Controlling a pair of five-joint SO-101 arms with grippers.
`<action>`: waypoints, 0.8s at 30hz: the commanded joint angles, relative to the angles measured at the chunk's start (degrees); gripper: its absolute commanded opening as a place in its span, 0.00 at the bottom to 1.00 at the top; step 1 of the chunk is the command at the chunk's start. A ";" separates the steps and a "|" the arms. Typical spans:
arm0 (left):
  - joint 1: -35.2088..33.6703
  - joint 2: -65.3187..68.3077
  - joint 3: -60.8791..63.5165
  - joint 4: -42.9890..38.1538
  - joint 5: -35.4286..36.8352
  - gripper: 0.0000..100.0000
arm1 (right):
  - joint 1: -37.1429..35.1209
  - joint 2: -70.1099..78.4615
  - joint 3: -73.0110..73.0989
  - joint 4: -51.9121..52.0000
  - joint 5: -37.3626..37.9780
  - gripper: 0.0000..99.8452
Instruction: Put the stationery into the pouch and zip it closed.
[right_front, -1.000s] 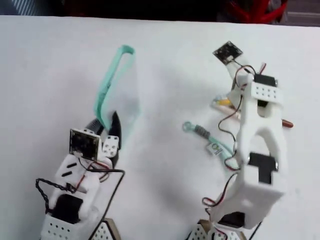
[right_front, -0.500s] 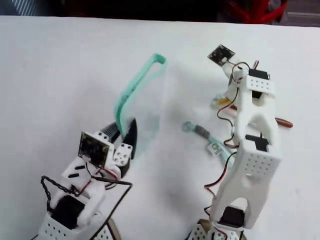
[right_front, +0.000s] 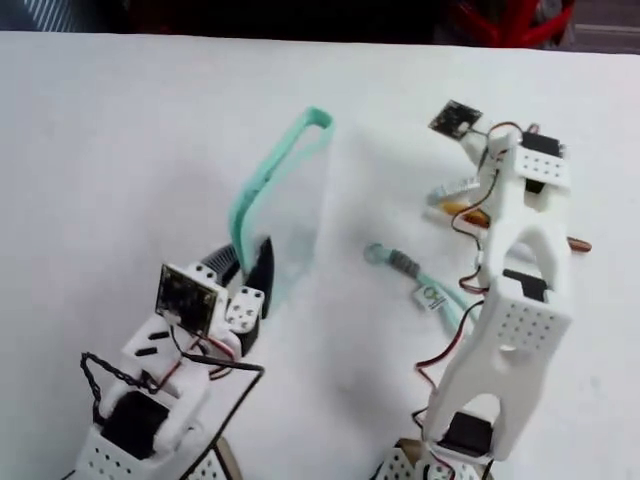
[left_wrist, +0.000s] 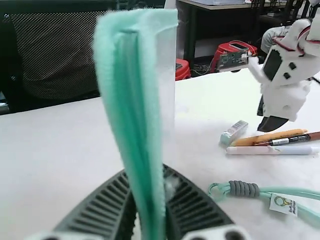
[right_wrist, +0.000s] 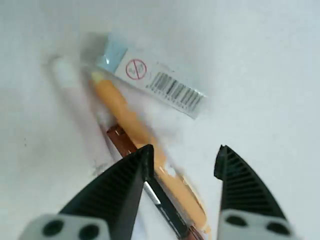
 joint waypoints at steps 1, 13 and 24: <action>-3.38 -0.31 0.00 -0.44 0.35 0.02 | 1.54 -5.14 -2.37 1.63 2.64 0.20; -6.46 -0.31 1.49 -0.44 0.44 0.02 | 1.98 0.04 -1.49 5.32 10.64 0.19; -6.81 -0.31 1.58 -1.23 0.35 0.03 | 2.86 8.75 -4.66 3.47 15.65 0.13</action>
